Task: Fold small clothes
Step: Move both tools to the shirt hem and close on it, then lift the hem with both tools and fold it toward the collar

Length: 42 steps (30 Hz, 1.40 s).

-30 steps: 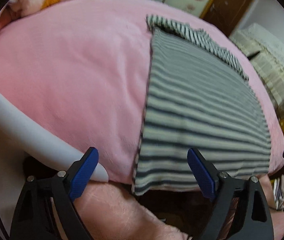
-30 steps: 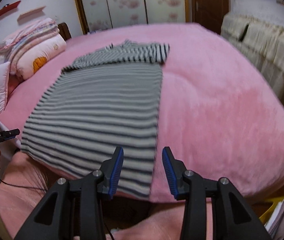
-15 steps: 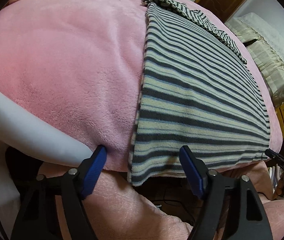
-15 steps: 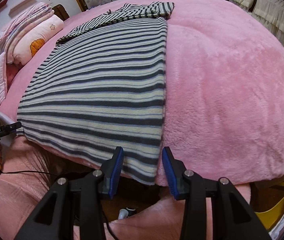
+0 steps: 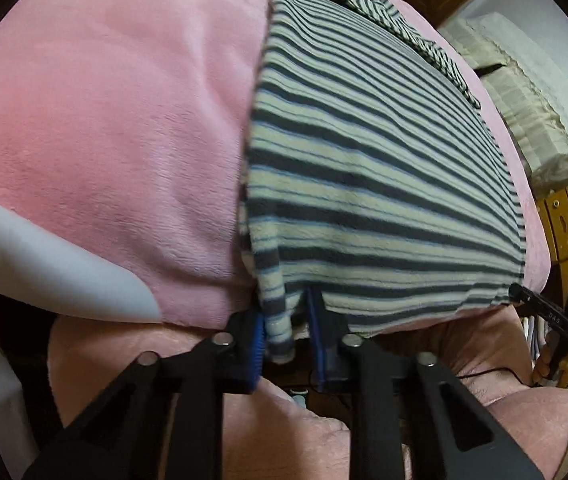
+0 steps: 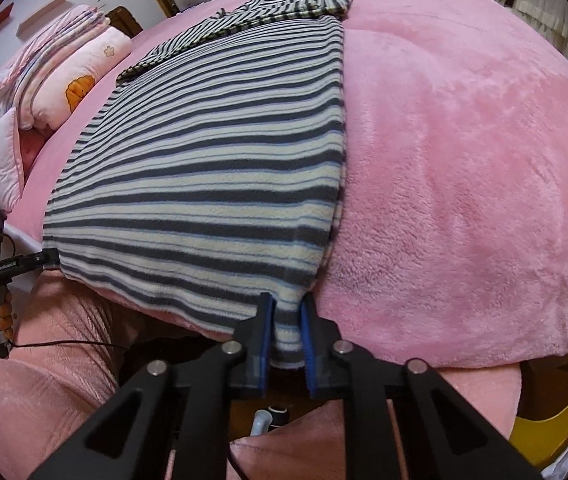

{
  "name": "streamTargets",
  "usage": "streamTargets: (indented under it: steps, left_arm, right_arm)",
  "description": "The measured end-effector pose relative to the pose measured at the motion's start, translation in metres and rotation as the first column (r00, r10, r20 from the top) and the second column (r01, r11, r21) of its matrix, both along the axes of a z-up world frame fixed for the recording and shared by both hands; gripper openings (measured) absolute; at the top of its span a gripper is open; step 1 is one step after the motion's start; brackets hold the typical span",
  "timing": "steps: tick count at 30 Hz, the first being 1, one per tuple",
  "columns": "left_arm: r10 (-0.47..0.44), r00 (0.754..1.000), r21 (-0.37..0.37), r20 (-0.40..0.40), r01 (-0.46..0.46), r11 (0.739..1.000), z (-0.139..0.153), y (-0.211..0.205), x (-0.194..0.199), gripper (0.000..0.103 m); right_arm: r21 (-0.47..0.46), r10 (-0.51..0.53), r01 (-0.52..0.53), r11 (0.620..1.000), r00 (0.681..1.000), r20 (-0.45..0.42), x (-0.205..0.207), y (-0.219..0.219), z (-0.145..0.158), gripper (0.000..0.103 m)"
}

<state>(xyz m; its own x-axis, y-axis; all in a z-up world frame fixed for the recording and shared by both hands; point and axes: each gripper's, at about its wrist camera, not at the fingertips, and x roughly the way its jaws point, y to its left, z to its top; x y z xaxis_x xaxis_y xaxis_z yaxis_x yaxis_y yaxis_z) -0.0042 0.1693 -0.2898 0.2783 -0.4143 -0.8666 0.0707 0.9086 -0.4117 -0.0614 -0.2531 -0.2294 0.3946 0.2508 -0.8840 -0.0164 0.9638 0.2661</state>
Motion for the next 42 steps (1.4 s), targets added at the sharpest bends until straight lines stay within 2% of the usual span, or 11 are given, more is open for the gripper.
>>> streamTargets:
  steps: [1, 5, 9, 13, 18, 22, 28, 31, 36, 42]
  left_arm:
    - [-0.003, 1.000, 0.004, 0.001, 0.003, 1.000, 0.000, -0.003, 0.000, 0.010]
    - [-0.002, 1.000, -0.008, -0.009, 0.002, 1.000, 0.002, -0.008, 0.002, 0.007]
    - [0.024, 0.999, -0.120, -0.020, -0.026, 0.992, 0.010, -0.003, 0.005, 0.007]
    - [0.043, 0.999, -0.222, -0.014, -0.045, 0.974, 0.027, -0.003, 0.013, 0.007]
    - [0.072, 0.996, -0.356, 0.053, -0.049, 0.933, 0.064, -0.011, 0.042, 0.007]
    - [0.101, 0.985, -0.407, 0.139, -0.036, 0.913, 0.104, -0.021, 0.078, 0.007]
    - [0.191, 0.958, -0.436, 0.212, -0.082, 0.896, 0.151, -0.016, 0.136, 0.007]
    - [0.228, 0.944, -0.429, 0.238, -0.108, 0.897, 0.168, -0.011, 0.166, 0.007]
    - [0.300, 0.925, -0.421, 0.233, -0.182, 0.889, 0.180, 0.003, 0.222, 0.007]
    - [0.343, 0.914, -0.382, 0.216, -0.244, 0.891, 0.171, 0.010, 0.299, 0.007]
  right_arm:
    - [-0.005, 0.006, -0.006, 1.000, 1.000, 0.002, 0.000, 0.001, 0.000, 0.010]
    - [-0.006, 0.010, -0.009, 1.000, 1.000, 0.009, -0.001, 0.001, 0.003, 0.008]
    - [0.022, 0.013, -0.014, 1.000, 0.999, 0.036, 0.000, 0.000, 0.014, 0.007]
    - [0.074, 0.011, -0.018, 0.997, 0.995, 0.096, 0.004, 0.000, 0.037, 0.007]
    - [0.147, -0.023, -0.006, 0.989, 0.980, 0.198, 0.021, -0.006, 0.075, 0.007]
    - [0.188, -0.070, 0.018, 0.982, 0.959, 0.276, 0.051, -0.017, 0.106, 0.007]
    - [0.228, -0.146, 0.069, 0.971, 0.928, 0.342, 0.105, -0.040, 0.141, 0.007]
    - [0.249, -0.180, 0.091, 0.964, 0.915, 0.361, 0.133, -0.050, 0.155, 0.007]
    - [0.248, -0.205, 0.114, 0.962, 0.901, 0.381, 0.181, -0.059, 0.169, 0.007]
    - [0.272, -0.242, 0.145, 0.951, 0.899, 0.366, 0.254, -0.067, 0.163, 0.007]
